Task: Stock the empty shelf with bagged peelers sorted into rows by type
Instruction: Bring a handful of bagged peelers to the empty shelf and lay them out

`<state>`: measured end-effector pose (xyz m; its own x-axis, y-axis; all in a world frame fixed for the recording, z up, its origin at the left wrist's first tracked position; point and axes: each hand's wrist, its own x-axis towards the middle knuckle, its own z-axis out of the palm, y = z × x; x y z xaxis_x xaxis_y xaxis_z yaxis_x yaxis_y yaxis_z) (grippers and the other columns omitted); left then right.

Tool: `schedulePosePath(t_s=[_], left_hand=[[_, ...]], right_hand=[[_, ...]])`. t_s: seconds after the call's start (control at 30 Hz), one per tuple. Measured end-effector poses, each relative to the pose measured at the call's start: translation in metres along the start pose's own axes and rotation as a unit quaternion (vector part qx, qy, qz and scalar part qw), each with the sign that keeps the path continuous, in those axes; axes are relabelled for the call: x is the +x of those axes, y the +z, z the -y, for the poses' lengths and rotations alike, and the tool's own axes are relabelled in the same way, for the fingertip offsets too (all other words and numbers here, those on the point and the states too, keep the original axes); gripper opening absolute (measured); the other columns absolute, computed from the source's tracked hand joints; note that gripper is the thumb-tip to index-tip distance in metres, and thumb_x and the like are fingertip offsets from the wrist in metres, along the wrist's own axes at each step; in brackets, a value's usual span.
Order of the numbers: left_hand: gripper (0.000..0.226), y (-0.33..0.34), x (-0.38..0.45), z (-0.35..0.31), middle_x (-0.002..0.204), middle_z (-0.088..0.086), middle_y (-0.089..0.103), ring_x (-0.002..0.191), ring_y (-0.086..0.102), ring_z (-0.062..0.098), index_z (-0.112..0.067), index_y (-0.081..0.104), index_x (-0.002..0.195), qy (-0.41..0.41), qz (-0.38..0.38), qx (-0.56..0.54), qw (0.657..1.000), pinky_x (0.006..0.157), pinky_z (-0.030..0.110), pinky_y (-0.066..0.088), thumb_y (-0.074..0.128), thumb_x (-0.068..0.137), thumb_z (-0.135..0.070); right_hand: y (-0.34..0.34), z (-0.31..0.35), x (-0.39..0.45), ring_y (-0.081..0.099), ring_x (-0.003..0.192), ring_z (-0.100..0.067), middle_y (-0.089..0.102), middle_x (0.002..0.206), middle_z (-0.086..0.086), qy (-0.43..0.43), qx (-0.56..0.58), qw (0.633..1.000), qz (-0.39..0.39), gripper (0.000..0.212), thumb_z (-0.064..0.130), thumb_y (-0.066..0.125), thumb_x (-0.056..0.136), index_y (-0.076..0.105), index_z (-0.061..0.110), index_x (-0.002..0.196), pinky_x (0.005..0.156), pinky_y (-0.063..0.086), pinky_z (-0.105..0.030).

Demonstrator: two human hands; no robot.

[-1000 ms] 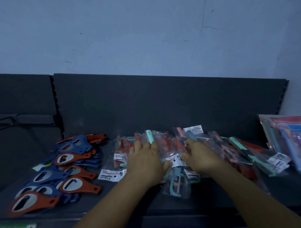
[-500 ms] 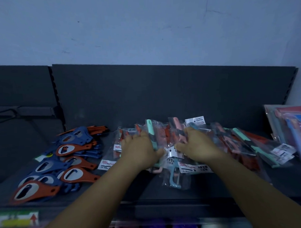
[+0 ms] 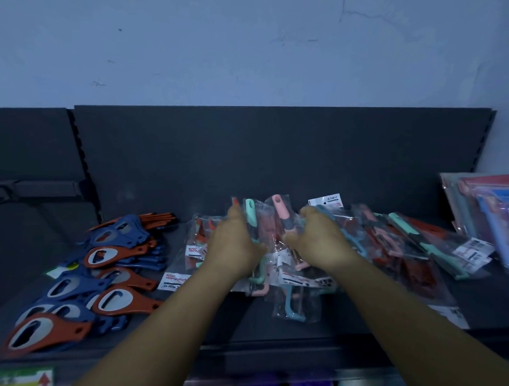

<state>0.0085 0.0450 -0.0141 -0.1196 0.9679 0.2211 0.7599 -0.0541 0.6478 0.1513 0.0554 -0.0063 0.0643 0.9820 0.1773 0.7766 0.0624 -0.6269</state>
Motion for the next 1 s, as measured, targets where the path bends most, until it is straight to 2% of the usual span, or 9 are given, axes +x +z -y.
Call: schedulePosePath(t_s=[0.13, 0.2, 0.3, 0.37, 0.47, 0.63, 0.83, 0.93, 1.0], left_hand=[[0.046, -0.002, -0.001, 0.002, 0.102, 0.005, 0.062, 0.083, 0.054, 0.022, -0.013, 0.045, 0.112, -0.004, -0.011, 0.002, 1.0, 0.069, 0.029, 0.041, 0.074, 0.078, -0.021], [0.042, -0.001, -0.001, 0.003, 0.1, 0.005, 0.063, 0.081, 0.054, 0.021, -0.012, 0.048, 0.109, -0.006, -0.016, 0.001, 1.0, 0.067, 0.029, 0.041, 0.074, 0.078, -0.02], [0.041, 0.002, -0.001, 0.005, 0.101, 0.003, 0.063, 0.083, 0.057, 0.021, -0.014, 0.049, 0.109, -0.005, -0.023, -0.01, 1.0, 0.067, 0.029, 0.043, 0.073, 0.077, -0.019], [0.04, 0.002, 0.0, 0.006, 0.102, 0.004, 0.063, 0.086, 0.06, 0.022, -0.014, 0.049, 0.108, -0.003, -0.025, -0.017, 1.0, 0.068, 0.03, 0.045, 0.073, 0.077, -0.018], [0.034, 0.001, 0.001, 0.006, 0.099, 0.004, 0.063, 0.086, 0.061, 0.023, -0.013, 0.051, 0.103, -0.006, -0.03, -0.03, 0.999, 0.066, 0.03, 0.045, 0.072, 0.076, -0.015], [0.022, 0.002, 0.001, 0.006, 0.095, 0.005, 0.065, 0.082, 0.061, 0.022, -0.012, 0.058, 0.099, 0.0, -0.028, -0.043, 0.999, 0.061, 0.028, 0.043, 0.066, 0.079, -0.008], [0.032, -0.006, -0.002, 0.005, 0.097, 0.001, 0.066, 0.087, 0.065, 0.022, -0.022, 0.049, 0.102, -0.006, -0.017, -0.143, 0.99, 0.071, 0.031, 0.052, 0.065, 0.08, -0.004], [0.041, -0.012, -0.004, 0.003, 0.092, -0.002, 0.066, 0.083, 0.066, 0.02, -0.025, 0.048, 0.109, -0.012, 0.006, -0.232, 0.973, 0.075, 0.035, 0.056, 0.065, 0.08, -0.002], [0.044, -0.014, -0.004, 0.0, 0.09, -0.002, 0.065, 0.082, 0.064, 0.019, -0.026, 0.048, 0.112, -0.01, 0.024, -0.271, 0.962, 0.074, 0.035, 0.055, 0.066, 0.08, -0.001]], right_hand=[[-0.004, 0.002, -0.003, 0.046, 0.061, -0.004, 0.045, 0.074, 0.006, 0.047, 0.043, 0.998, 0.013, 0.056, 0.026, 0.073, 0.081, 0.041, 0.004, 0.122, 0.045, 0.031, -0.022], [-0.005, 0.004, -0.004, 0.05, 0.066, -0.009, 0.045, 0.078, 0.006, 0.054, 0.044, 0.997, 0.019, 0.061, 0.026, 0.075, 0.079, 0.039, 0.006, 0.124, 0.047, 0.034, -0.022], [-0.003, 0.008, -0.006, 0.056, 0.091, -0.021, 0.048, 0.11, -0.004, 0.05, 0.044, 0.998, 0.013, 0.07, 0.025, 0.078, 0.074, 0.037, 0.012, 0.13, 0.065, 0.047, -0.028], [0.0, 0.009, -0.005, 0.054, 0.095, -0.024, 0.041, 0.121, -0.009, 0.054, 0.051, 0.997, 0.007, 0.07, 0.021, 0.078, 0.074, 0.036, 0.013, 0.129, 0.073, 0.049, -0.033], [0.002, 0.011, -0.004, 0.056, 0.089, -0.023, 0.047, 0.114, -0.01, 0.067, 0.071, 0.995, 0.003, 0.066, 0.015, 0.075, 0.076, 0.034, 0.01, 0.128, 0.065, 0.048, -0.031], [0.007, 0.012, -0.006, 0.053, 0.06, -0.011, 0.053, 0.08, -0.002, 0.064, 0.106, 0.992, 0.009, 0.066, 0.007, 0.065, 0.084, 0.027, 0.007, 0.137, 0.041, 0.035, -0.022], [0.007, 0.01, -0.006, 0.055, 0.063, -0.01, 0.057, 0.082, 0.0, 0.036, 0.131, 0.991, -0.014, 0.055, 0.006, 0.063, 0.085, 0.034, 0.012, 0.131, 0.045, 0.041, -0.024], [0.007, 0.011, -0.006, 0.064, 0.074, -0.018, 0.06, 0.09, -0.002, 0.034, 0.198, 0.979, -0.028, 0.062, 0.006, 0.065, 0.082, 0.032, 0.02, 0.133, 0.054, 0.058, -0.038], [0.006, 0.012, -0.006, 0.066, 0.077, -0.022, 0.059, 0.094, -0.005, 0.037, 0.239, 0.97, -0.027, 0.062, 0.005, 0.065, 0.082, 0.034, 0.022, 0.133, 0.054, 0.059, -0.042]])
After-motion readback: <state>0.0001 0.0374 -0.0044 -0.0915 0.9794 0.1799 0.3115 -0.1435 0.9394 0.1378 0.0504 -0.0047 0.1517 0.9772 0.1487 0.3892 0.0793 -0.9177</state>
